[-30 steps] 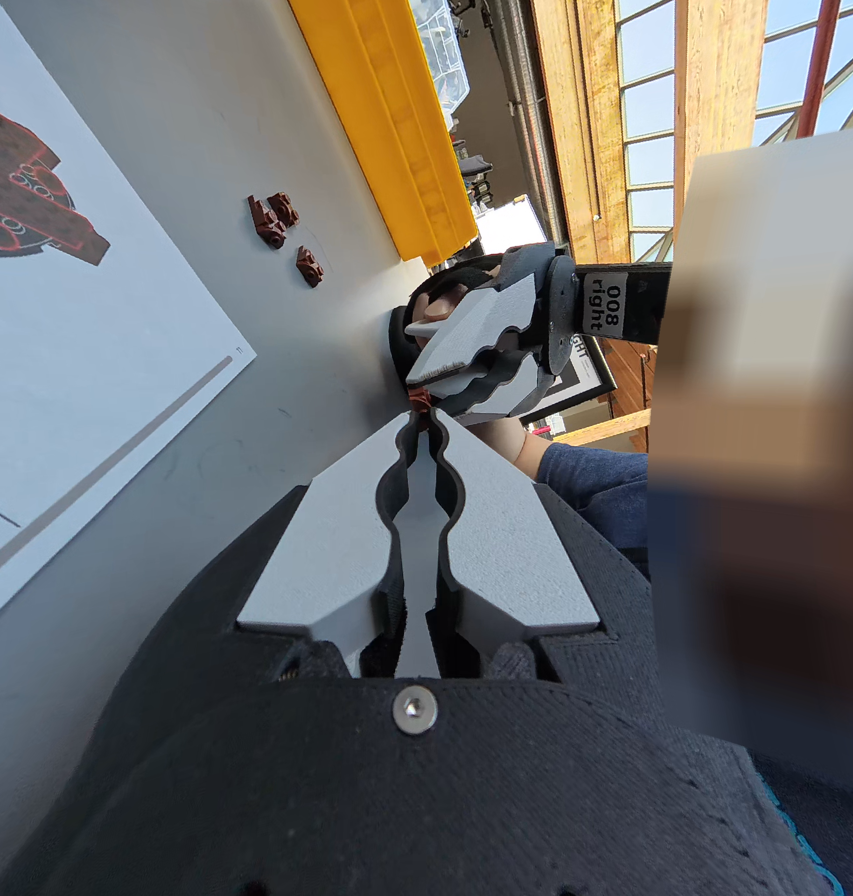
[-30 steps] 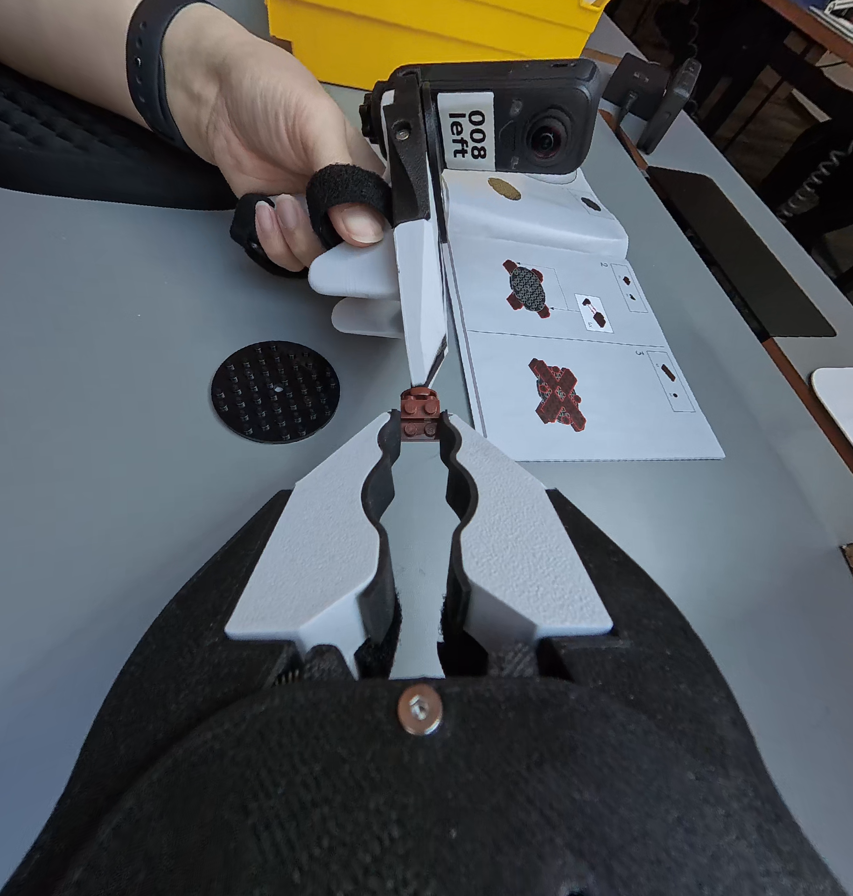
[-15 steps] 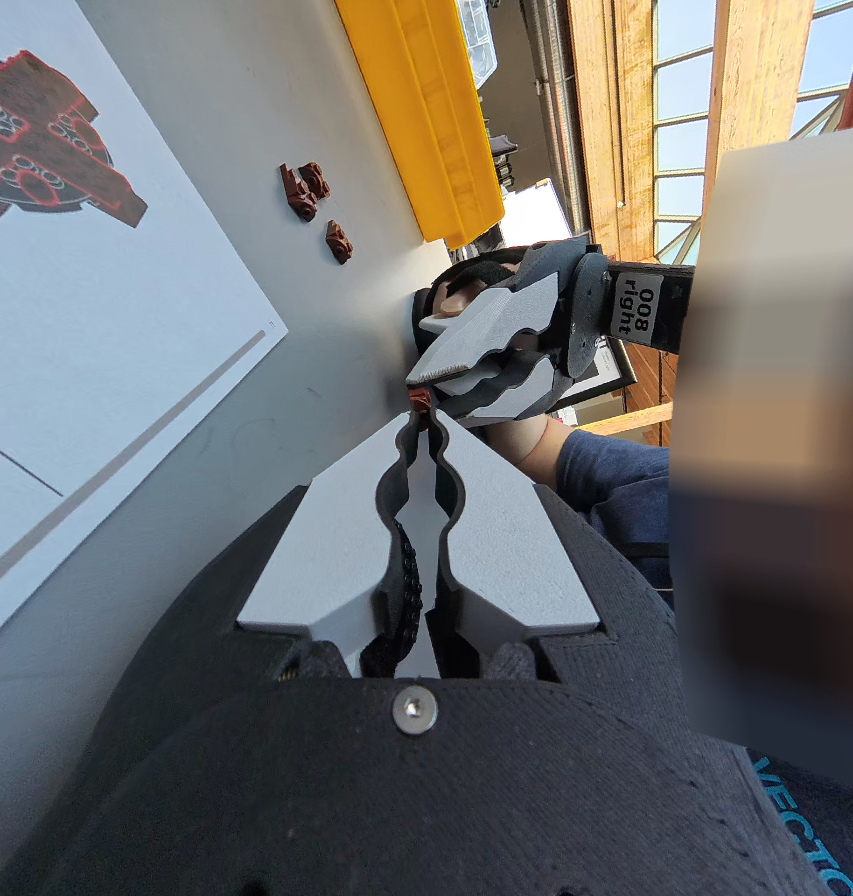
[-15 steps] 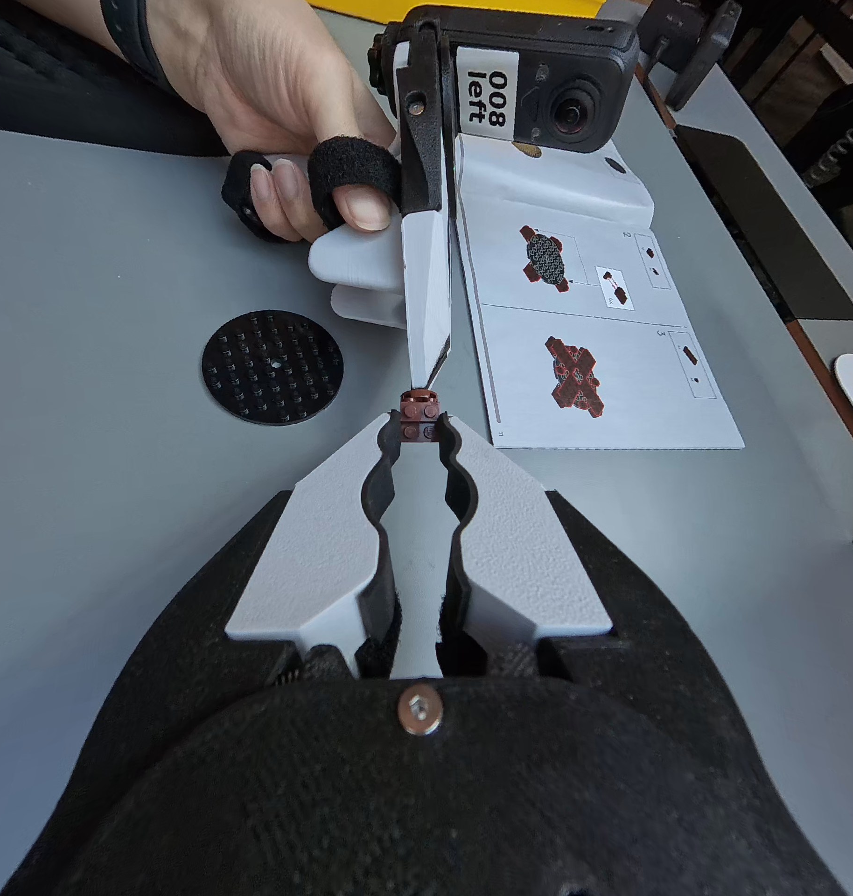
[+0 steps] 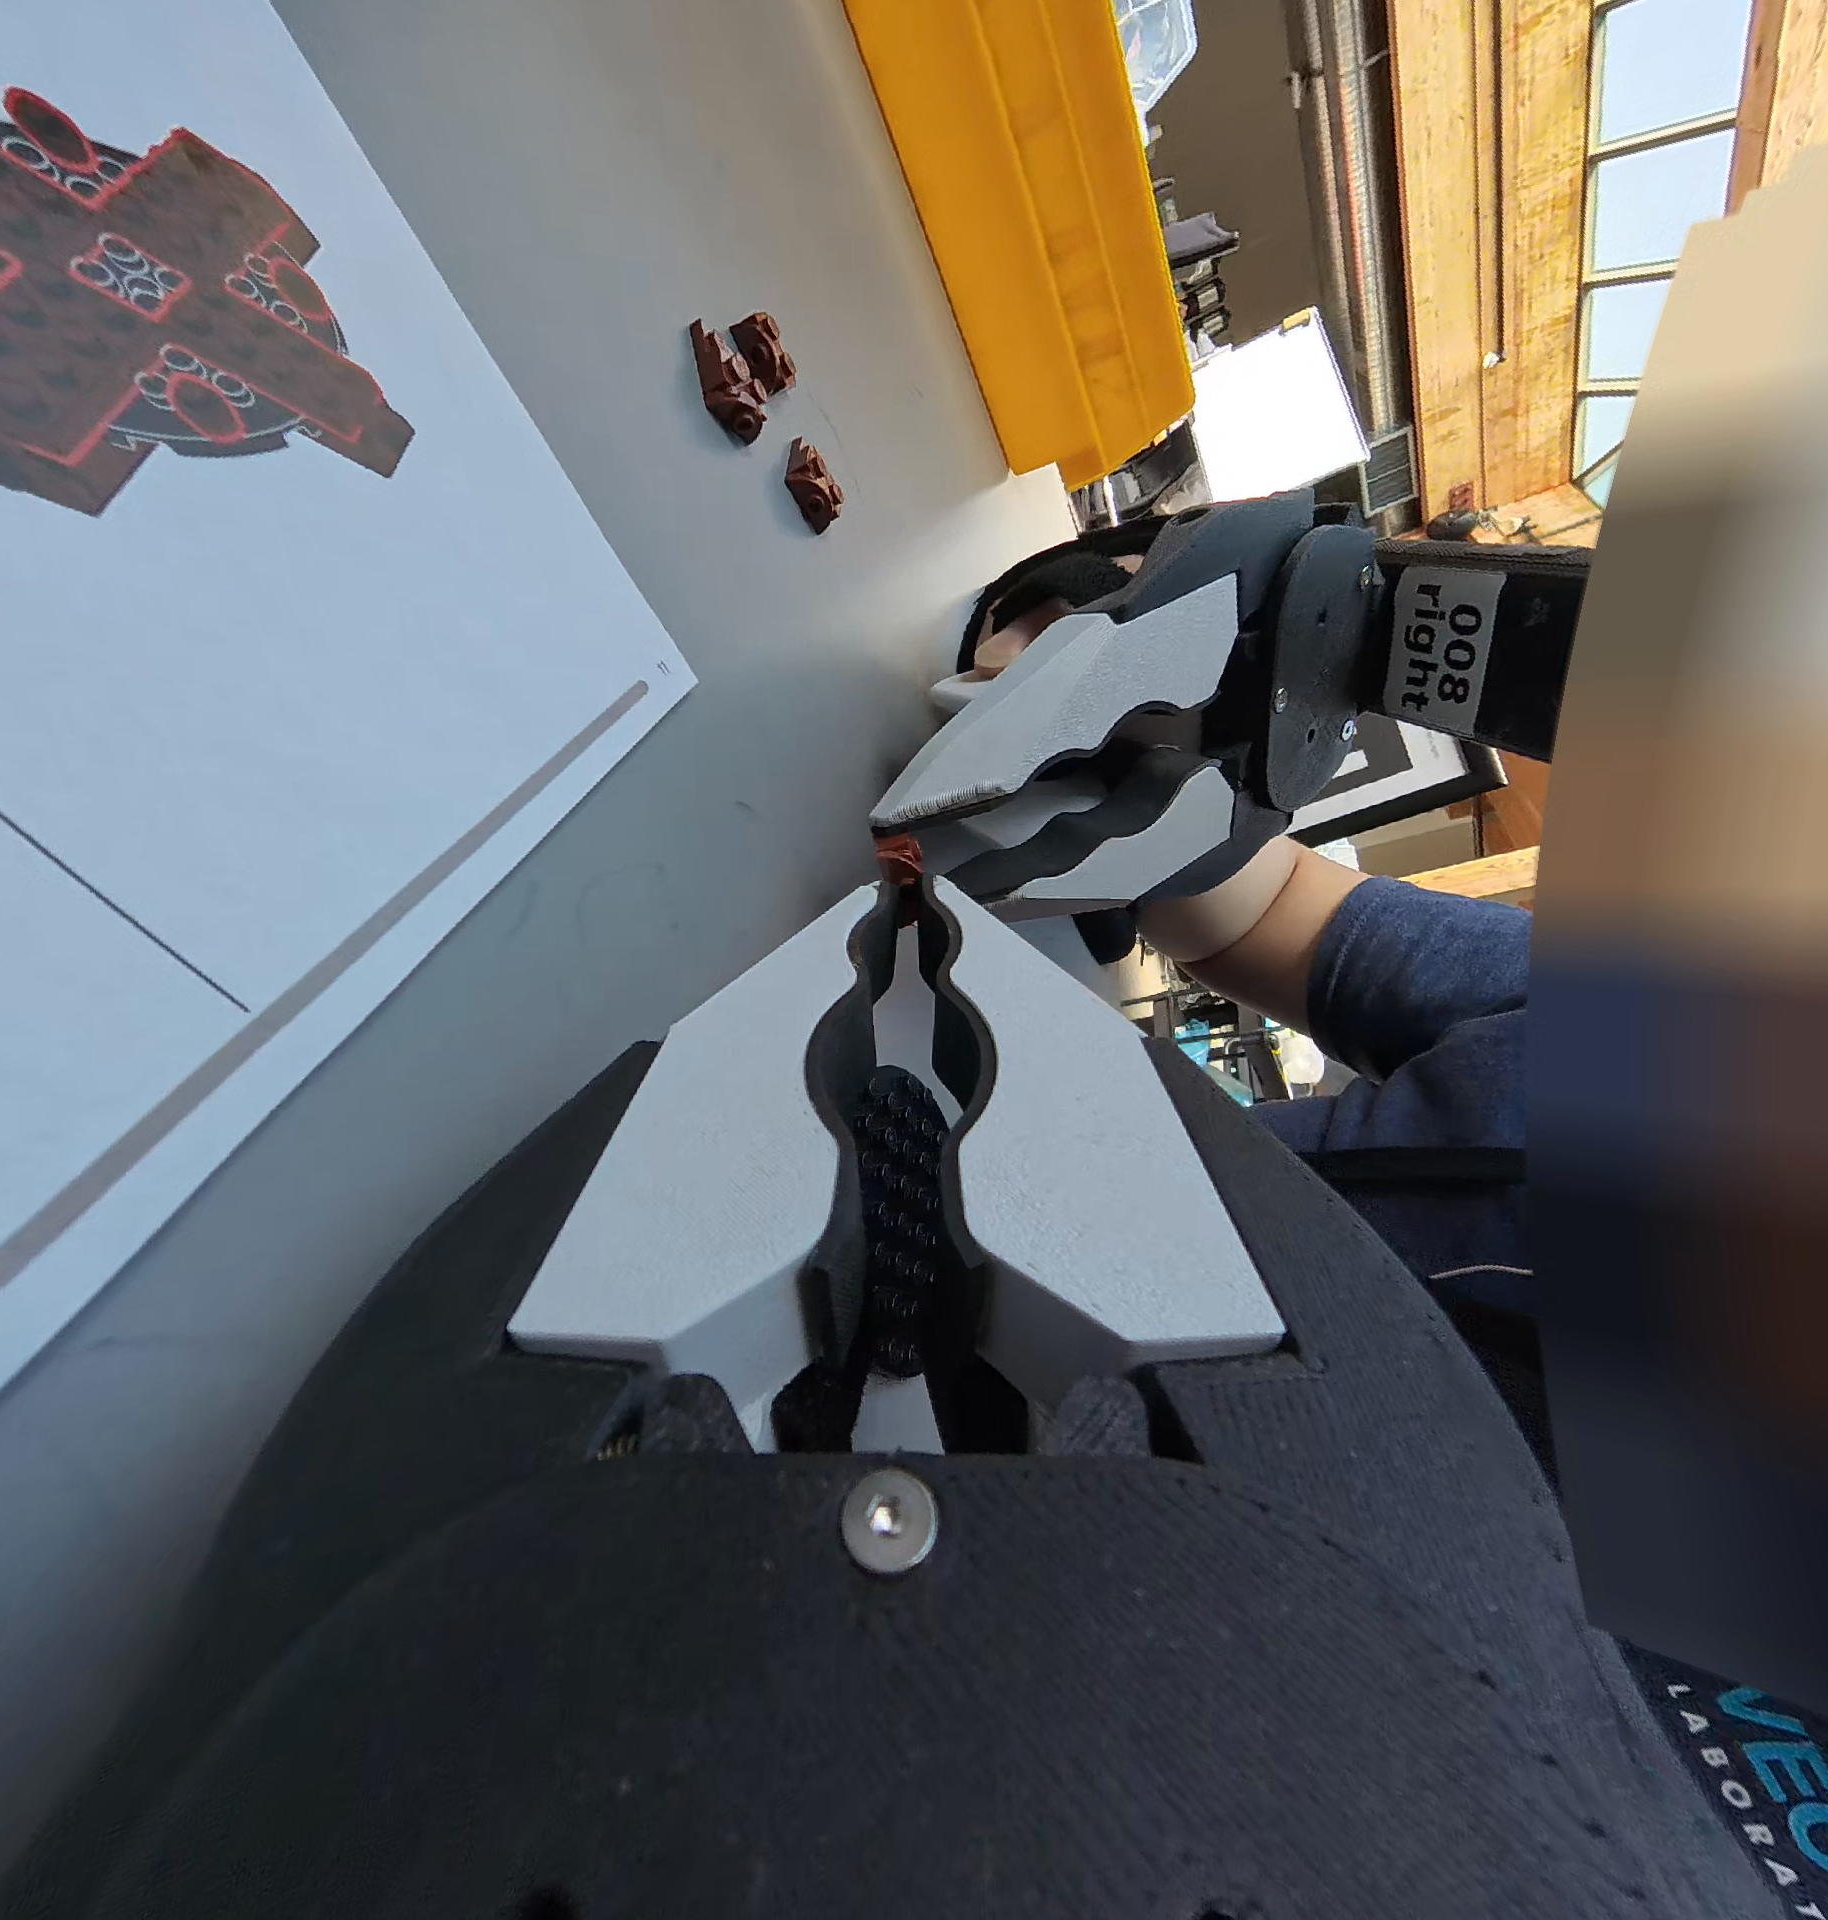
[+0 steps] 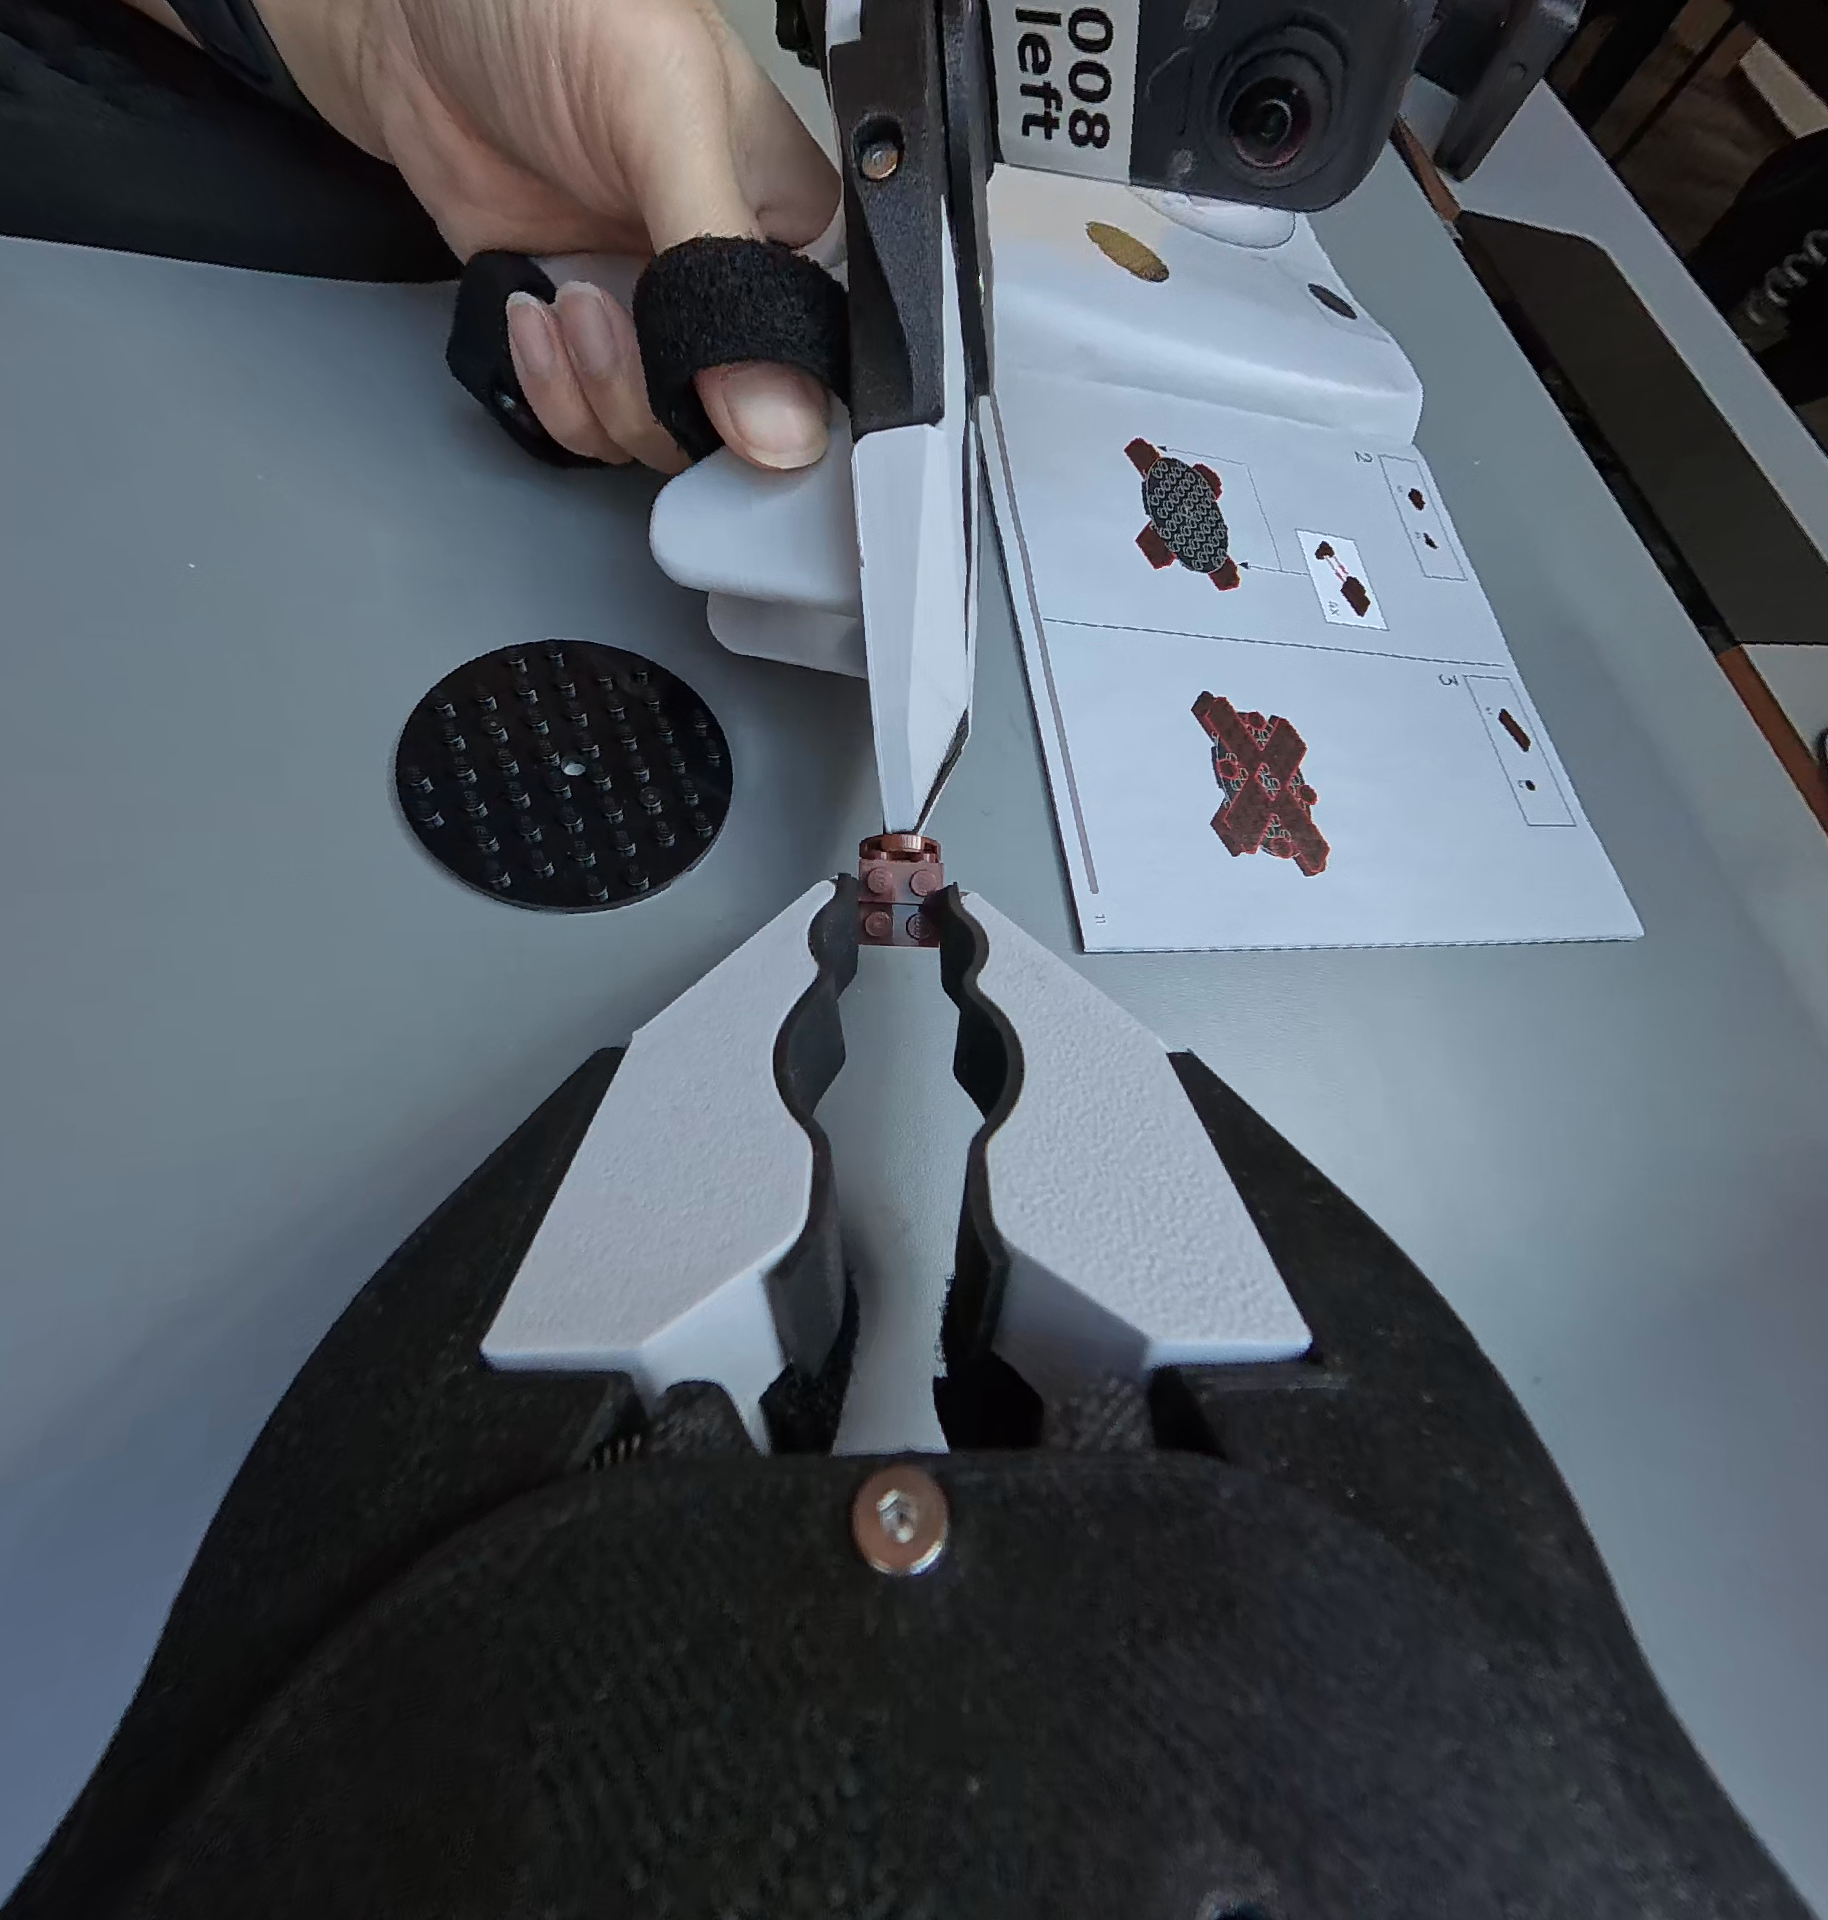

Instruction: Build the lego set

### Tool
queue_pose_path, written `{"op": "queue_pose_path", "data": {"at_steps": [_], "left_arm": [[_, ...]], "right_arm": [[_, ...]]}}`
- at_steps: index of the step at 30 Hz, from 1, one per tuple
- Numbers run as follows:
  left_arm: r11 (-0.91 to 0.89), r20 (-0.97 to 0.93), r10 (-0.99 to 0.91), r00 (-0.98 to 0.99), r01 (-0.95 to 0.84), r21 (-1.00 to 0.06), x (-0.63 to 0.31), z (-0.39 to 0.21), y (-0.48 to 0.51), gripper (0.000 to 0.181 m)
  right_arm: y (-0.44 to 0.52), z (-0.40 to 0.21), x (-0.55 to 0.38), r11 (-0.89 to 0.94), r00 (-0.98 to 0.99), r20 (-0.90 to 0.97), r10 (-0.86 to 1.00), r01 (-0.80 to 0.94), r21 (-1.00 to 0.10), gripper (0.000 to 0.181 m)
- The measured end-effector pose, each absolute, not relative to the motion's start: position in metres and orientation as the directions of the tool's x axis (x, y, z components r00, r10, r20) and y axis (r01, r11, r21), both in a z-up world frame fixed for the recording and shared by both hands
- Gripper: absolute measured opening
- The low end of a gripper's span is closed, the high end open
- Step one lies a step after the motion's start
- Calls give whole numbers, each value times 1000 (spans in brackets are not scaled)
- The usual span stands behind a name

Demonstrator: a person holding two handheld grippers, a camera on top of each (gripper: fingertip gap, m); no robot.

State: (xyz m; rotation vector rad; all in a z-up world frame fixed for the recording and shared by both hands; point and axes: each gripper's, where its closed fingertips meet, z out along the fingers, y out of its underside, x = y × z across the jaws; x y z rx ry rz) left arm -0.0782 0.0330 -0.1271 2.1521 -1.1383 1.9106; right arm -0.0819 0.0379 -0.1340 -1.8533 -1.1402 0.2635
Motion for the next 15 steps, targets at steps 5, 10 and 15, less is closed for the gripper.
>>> {"op": "queue_pose_path", "data": {"at_steps": [5, 10, 15], "left_arm": [[-698, 839, -543, -20, -545, -465, -79, -130, 34, 1], [-678, 819, -574, -25, -547, -491, -80, -130, 34, 1], [-667, 807, -589, -26, -548, -505, -80, -130, 34, 1]], "right_arm": [[39, -137, -82, -143, 550, 291, 782, 614, -776, 15], [39, -136, -83, -123, 540, 316, 780, 627, -769, 15], [39, -136, -83, -112, 535, 339, 774, 643, -758, 15]]}}
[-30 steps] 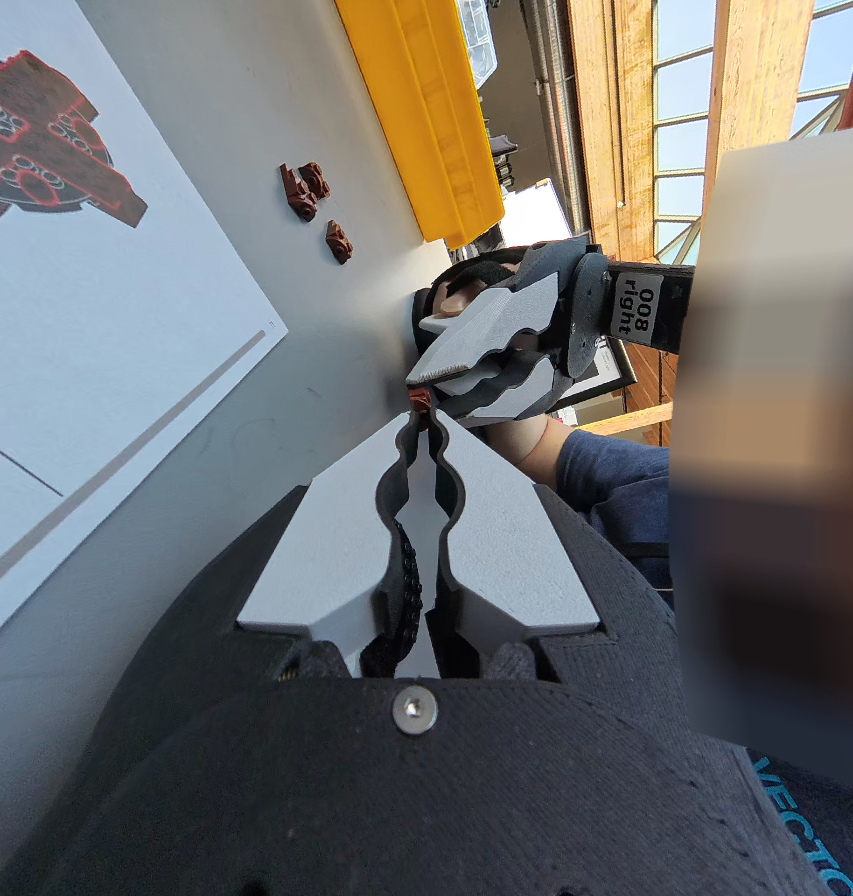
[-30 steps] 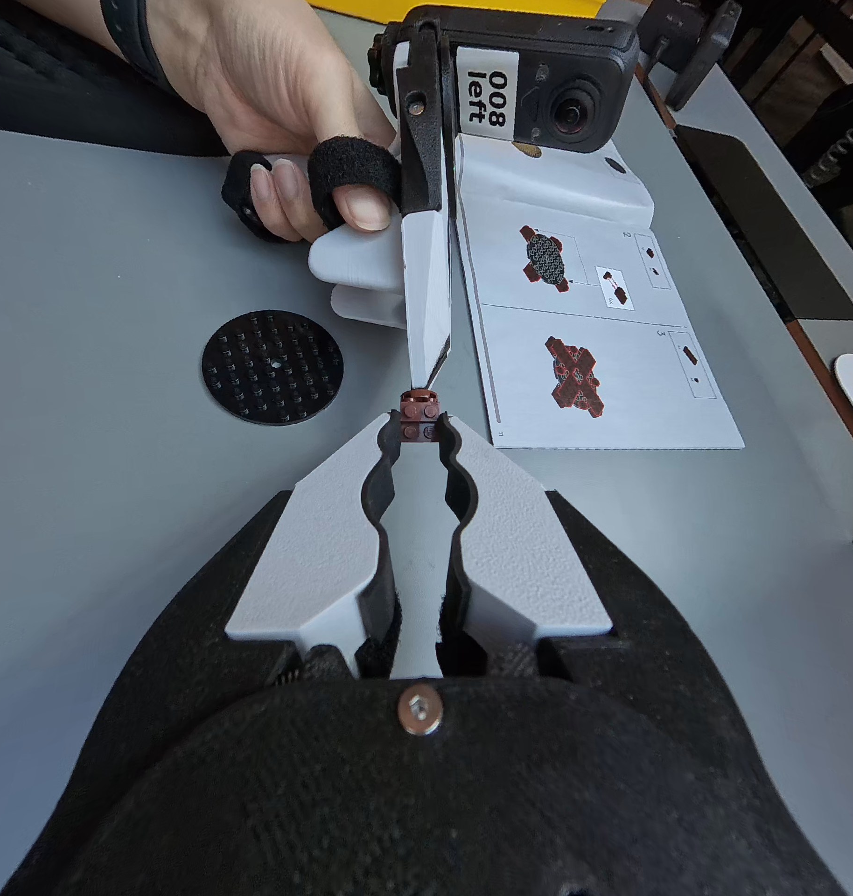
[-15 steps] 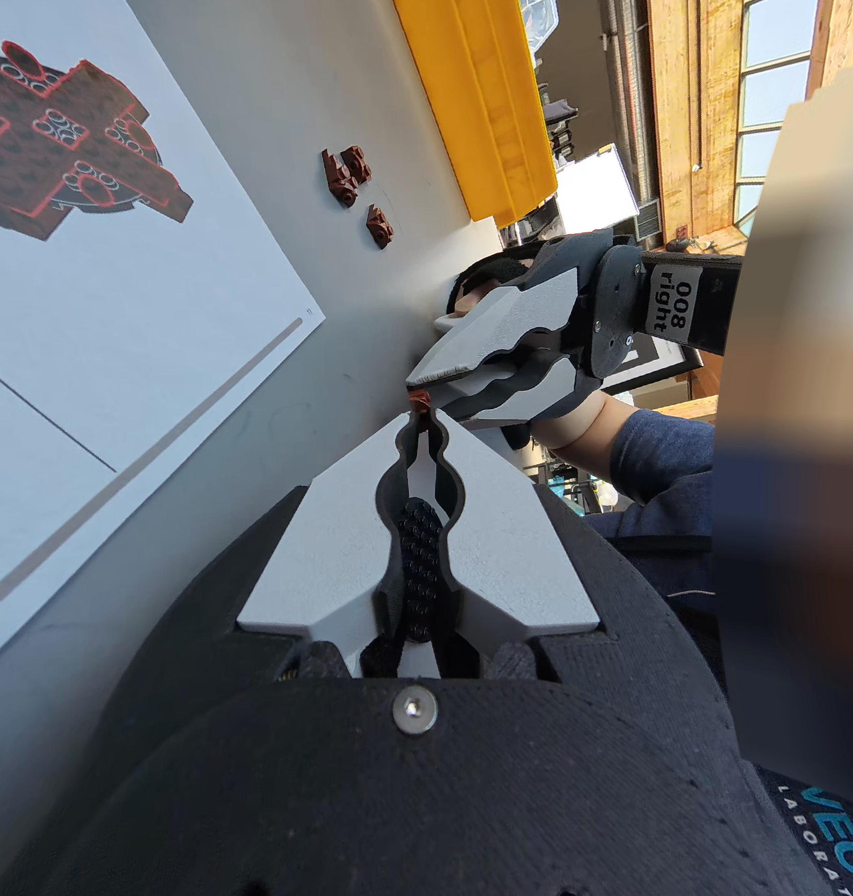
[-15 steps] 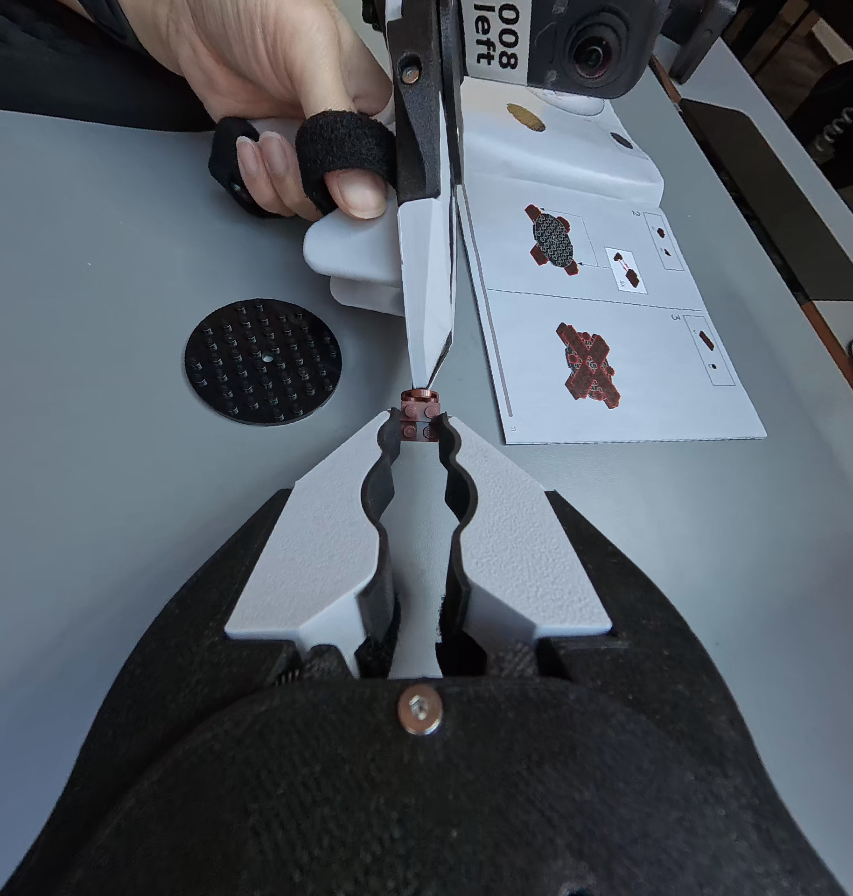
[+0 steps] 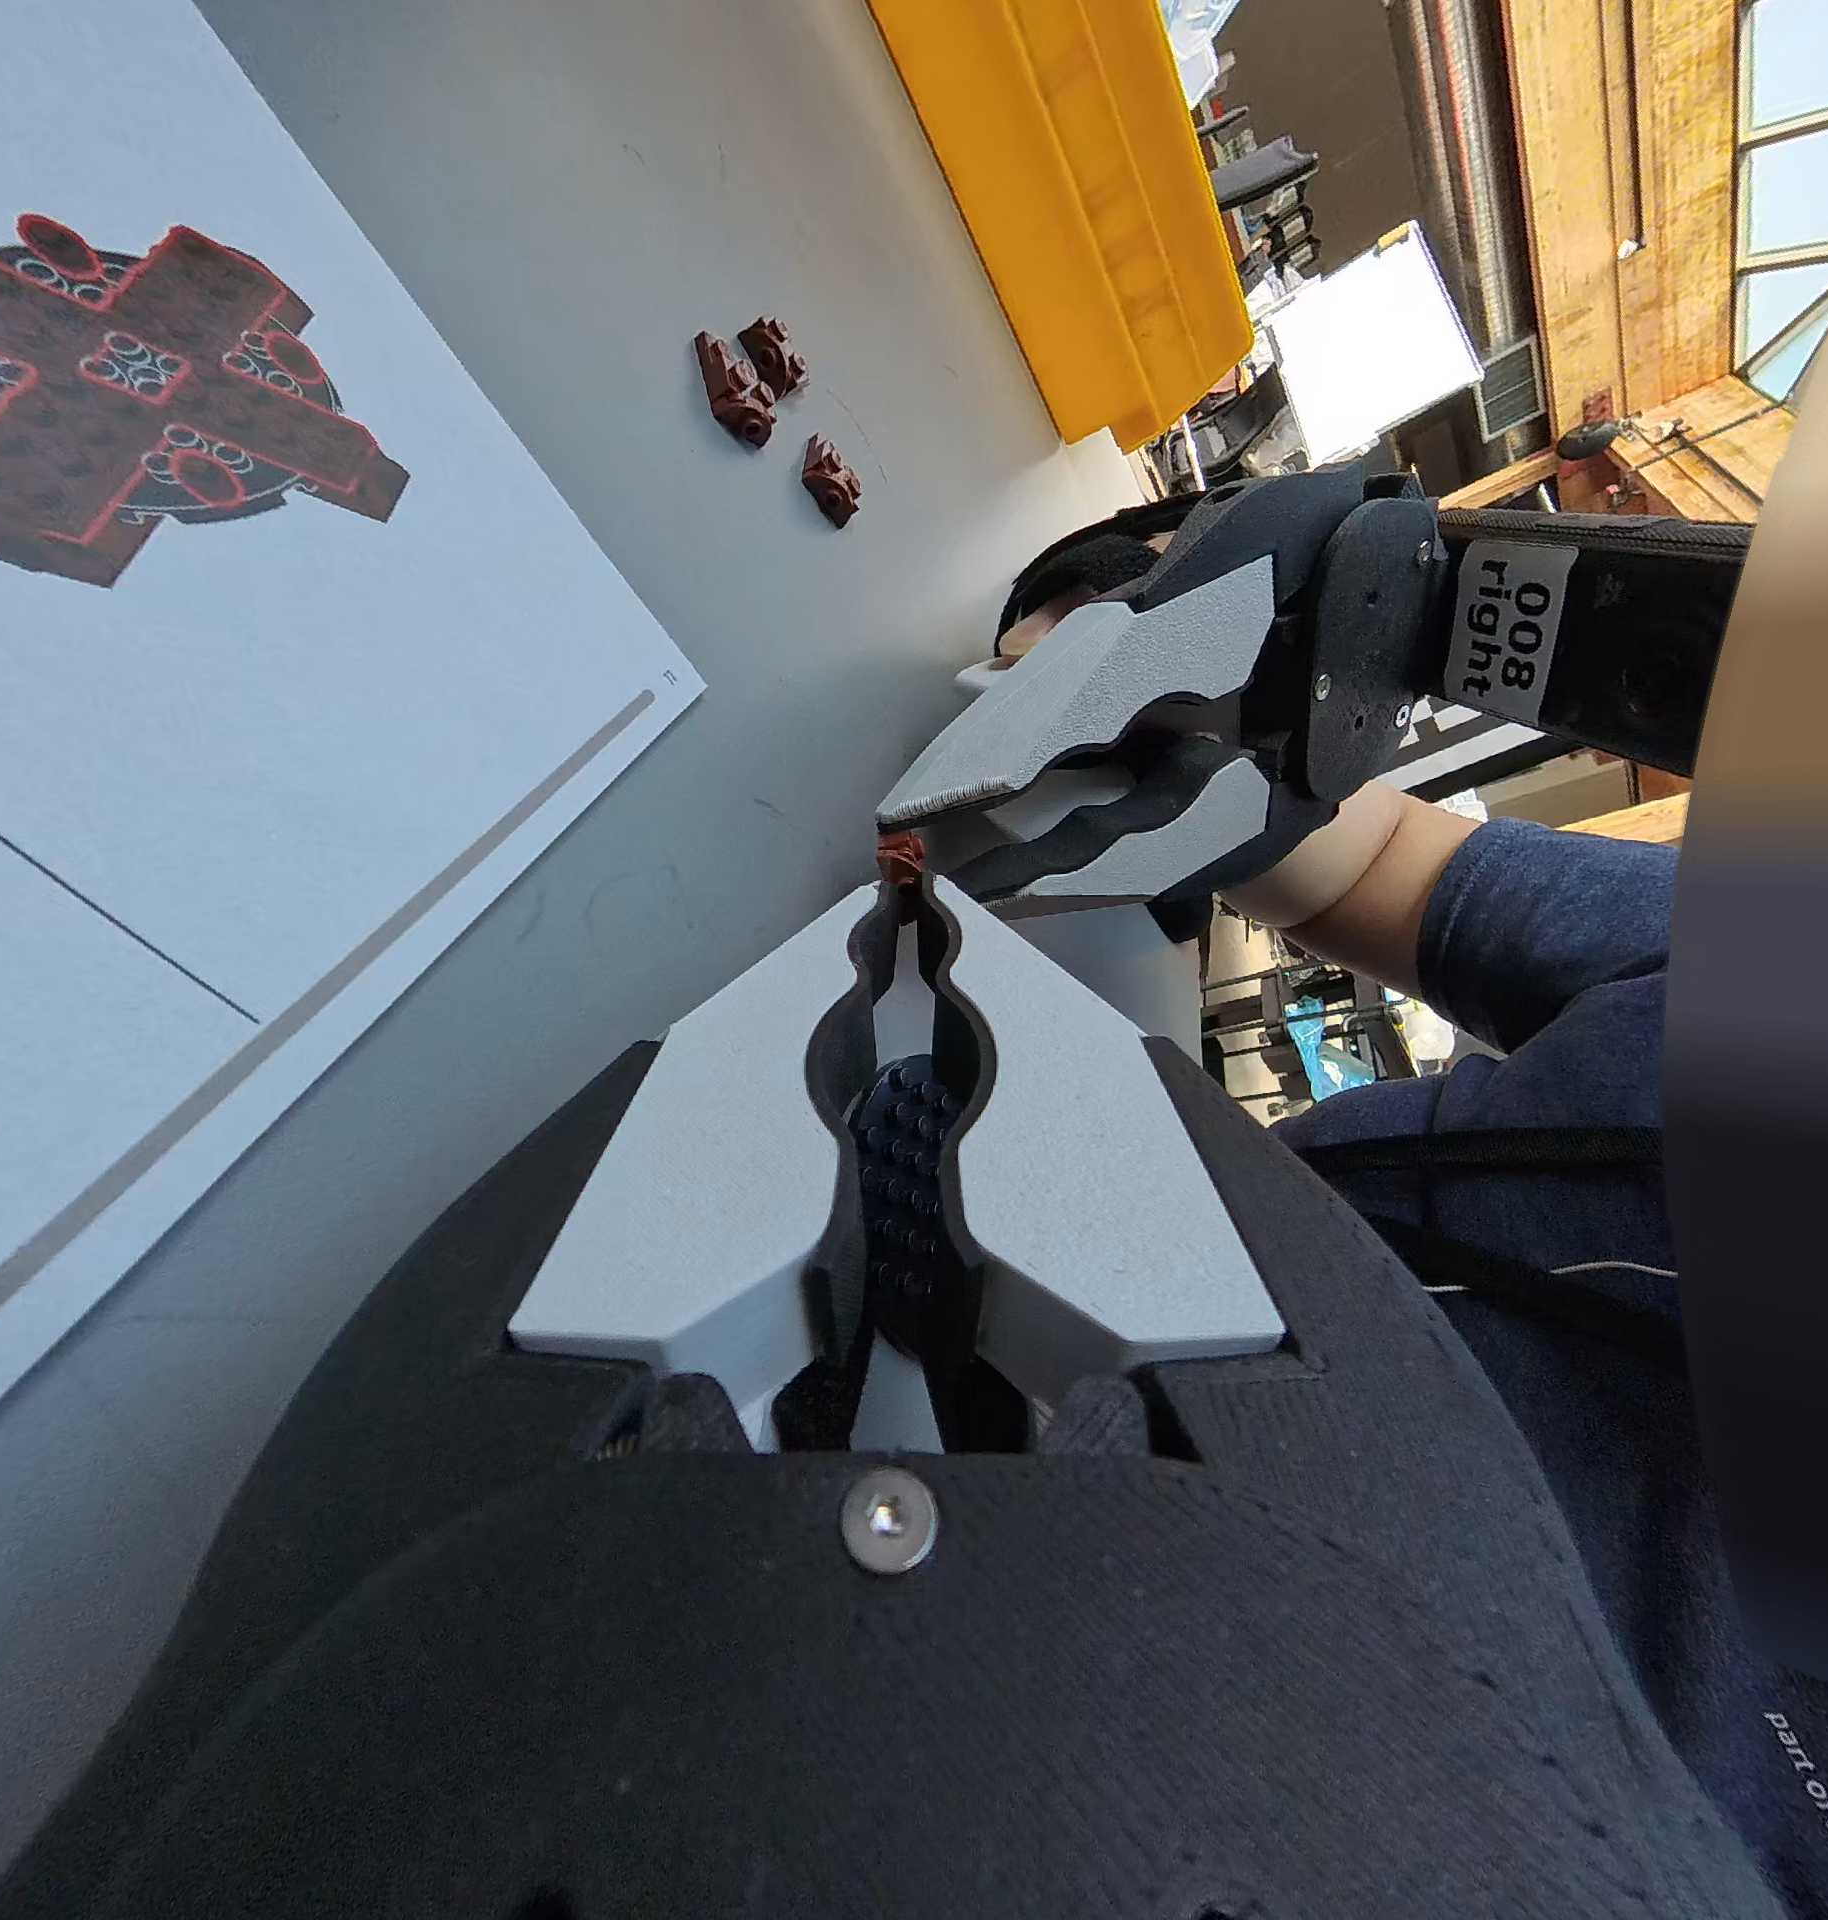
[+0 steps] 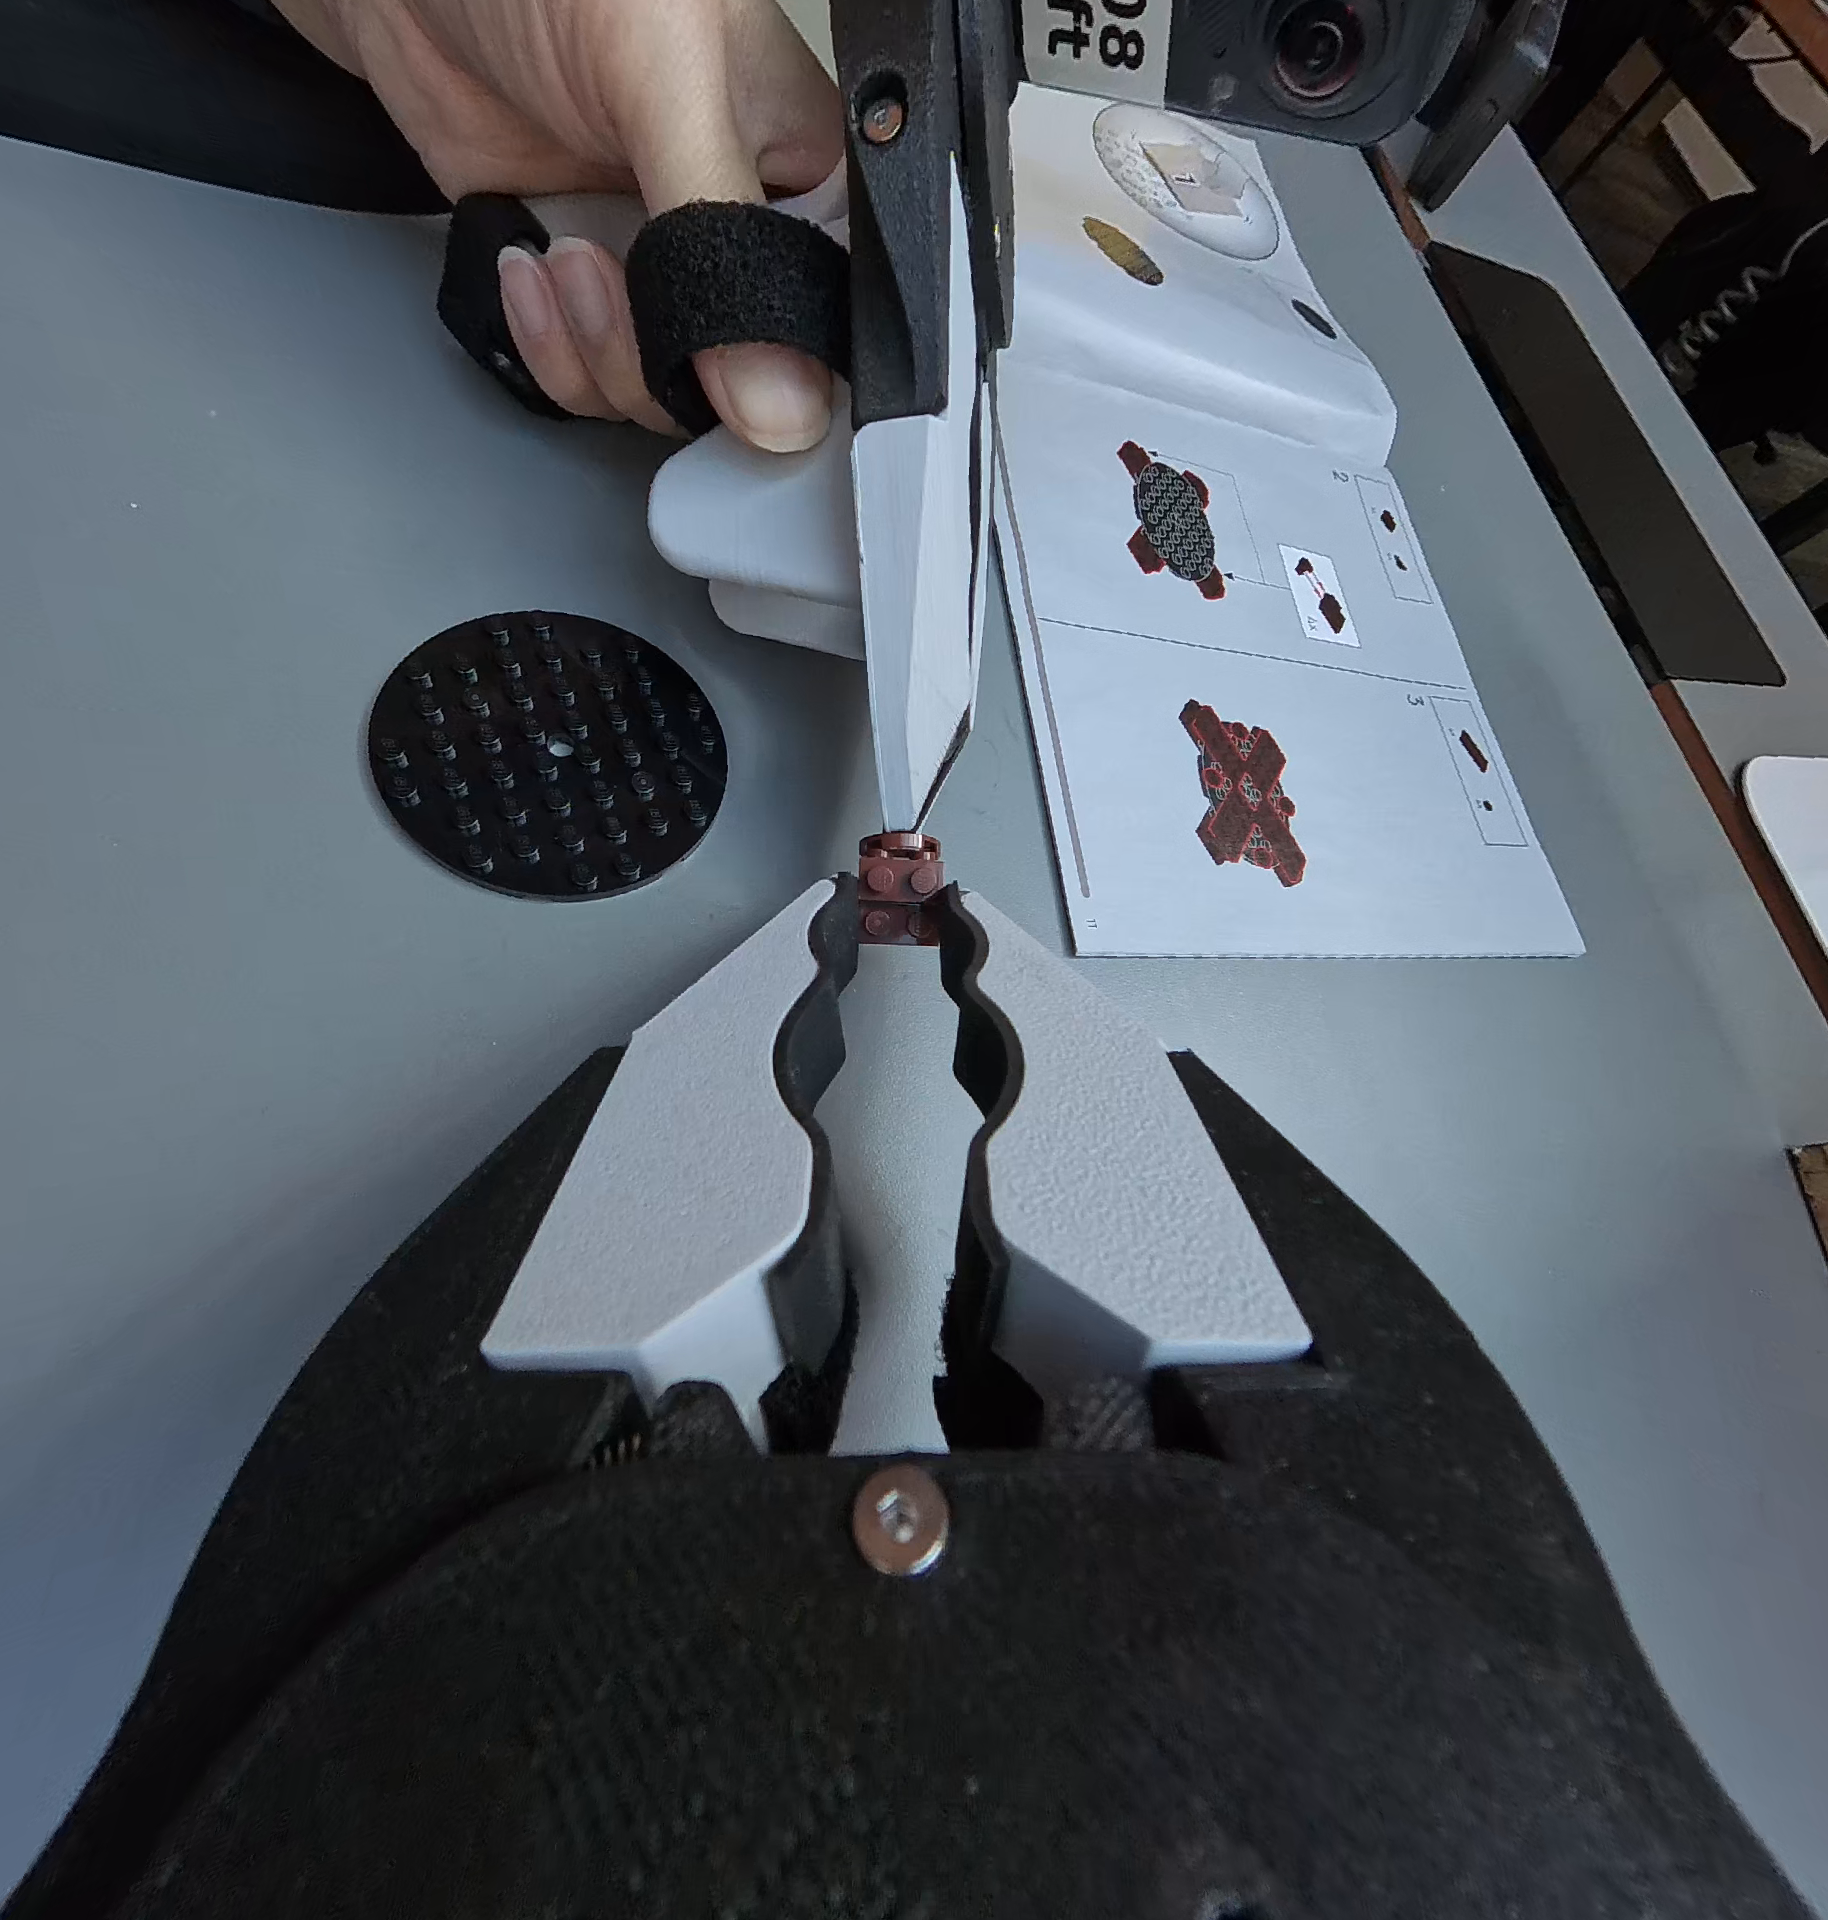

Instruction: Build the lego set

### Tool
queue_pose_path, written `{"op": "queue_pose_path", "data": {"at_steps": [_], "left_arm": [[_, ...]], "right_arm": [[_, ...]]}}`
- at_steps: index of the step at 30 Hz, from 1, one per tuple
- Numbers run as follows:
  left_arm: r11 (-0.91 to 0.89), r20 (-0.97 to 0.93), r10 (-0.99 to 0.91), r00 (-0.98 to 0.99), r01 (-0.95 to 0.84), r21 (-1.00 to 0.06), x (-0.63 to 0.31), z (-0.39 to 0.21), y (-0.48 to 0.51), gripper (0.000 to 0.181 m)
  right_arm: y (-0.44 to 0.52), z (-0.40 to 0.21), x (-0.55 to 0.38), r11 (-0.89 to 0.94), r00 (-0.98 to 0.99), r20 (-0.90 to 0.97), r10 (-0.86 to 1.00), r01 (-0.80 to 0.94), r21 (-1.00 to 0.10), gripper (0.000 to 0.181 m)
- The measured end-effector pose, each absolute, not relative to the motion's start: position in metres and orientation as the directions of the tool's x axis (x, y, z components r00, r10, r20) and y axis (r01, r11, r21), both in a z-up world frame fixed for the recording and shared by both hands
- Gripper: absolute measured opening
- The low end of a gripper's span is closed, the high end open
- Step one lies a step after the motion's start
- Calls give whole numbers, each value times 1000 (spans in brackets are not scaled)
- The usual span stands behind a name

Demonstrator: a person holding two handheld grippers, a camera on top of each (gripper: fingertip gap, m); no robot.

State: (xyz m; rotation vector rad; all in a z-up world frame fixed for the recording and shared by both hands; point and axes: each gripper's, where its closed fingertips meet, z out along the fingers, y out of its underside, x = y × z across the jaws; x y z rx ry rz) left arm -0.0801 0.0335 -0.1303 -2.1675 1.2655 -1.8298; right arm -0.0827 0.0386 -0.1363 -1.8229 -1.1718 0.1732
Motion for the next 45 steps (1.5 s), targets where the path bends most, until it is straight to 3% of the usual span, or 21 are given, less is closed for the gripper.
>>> {"op": "queue_pose_path", "data": {"at_steps": [13, 28, 45], "left_arm": [[-602, 742, -670, -13, -575, -554, -81, -135, 32, 1], [-606, 783, -612, -115, -567, -557, -84, -121, 29, 1], [-633, 801, -586, -122, -548, -547, -83, -118, 30, 1]], "right_arm": [[37, -139, -83, -51, 472, 460, 752, 737, -673, 15], [35, -124, -87, 27, 462, 492, 738, 708, -705, 14], [36, -121, -87, -23, 511, 424, 748, 658, -753, 14]]}}
